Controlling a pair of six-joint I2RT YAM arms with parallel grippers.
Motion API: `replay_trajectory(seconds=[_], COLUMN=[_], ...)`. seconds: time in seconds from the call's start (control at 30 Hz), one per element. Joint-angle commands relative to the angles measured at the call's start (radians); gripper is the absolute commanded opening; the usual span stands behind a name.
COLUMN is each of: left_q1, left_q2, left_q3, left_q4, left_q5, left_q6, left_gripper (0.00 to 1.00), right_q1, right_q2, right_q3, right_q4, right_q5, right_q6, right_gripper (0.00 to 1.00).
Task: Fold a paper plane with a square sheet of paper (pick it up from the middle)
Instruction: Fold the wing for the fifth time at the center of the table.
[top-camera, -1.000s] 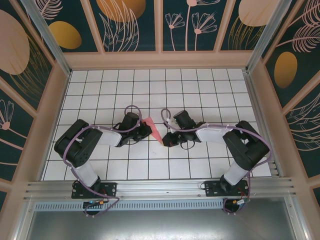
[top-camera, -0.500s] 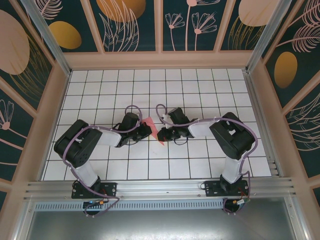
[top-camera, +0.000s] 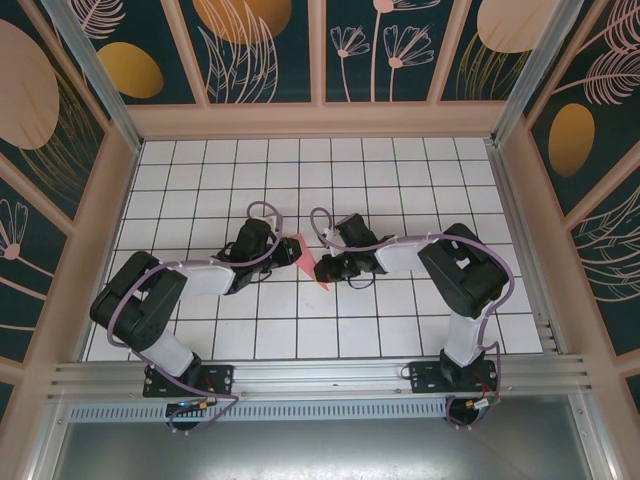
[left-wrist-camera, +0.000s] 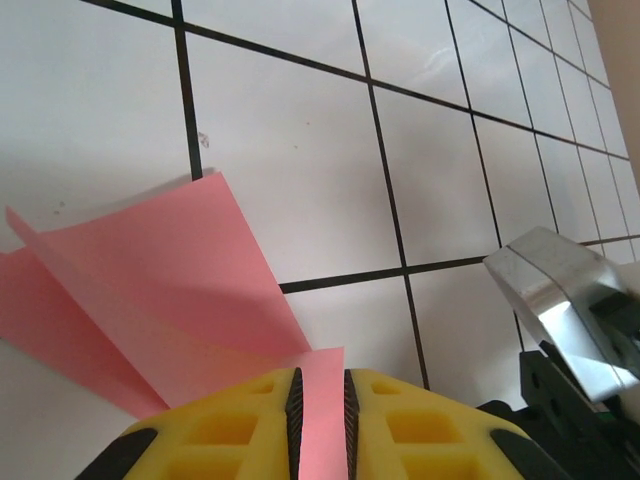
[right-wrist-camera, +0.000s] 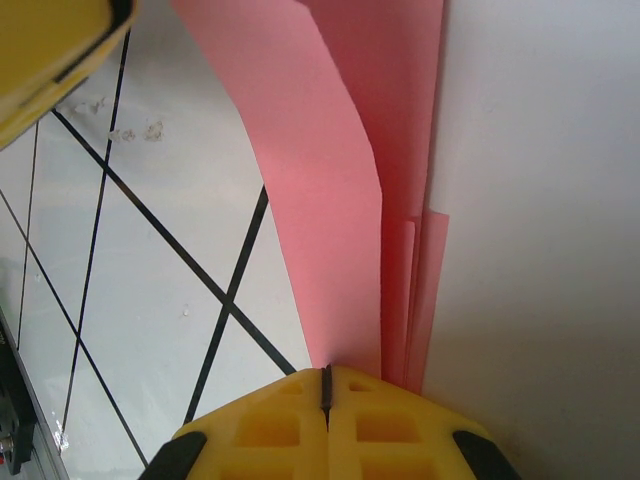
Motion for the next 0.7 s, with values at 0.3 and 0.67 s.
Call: replay_trajectory(seconds=[0.3,0.67], left_q1=[0.024,0.122], left_q2=[0.138,0.21], left_q3=[0.032,0.024], left_q4=[0.052,0.021], left_q5=[0.006,0.012], left_q6=[0.048,0.06], left_gripper=[0.2,0.18], right_q1=[-0.001,-0.013], right_q2=[0.103,0.103], right_q3=[-0.012,-0.069], right_q4=[-0.128,-0.166], right_q5=[0.105,0.115], right_q6=[-0.026,-0.024], right_gripper=[0.0,0.0])
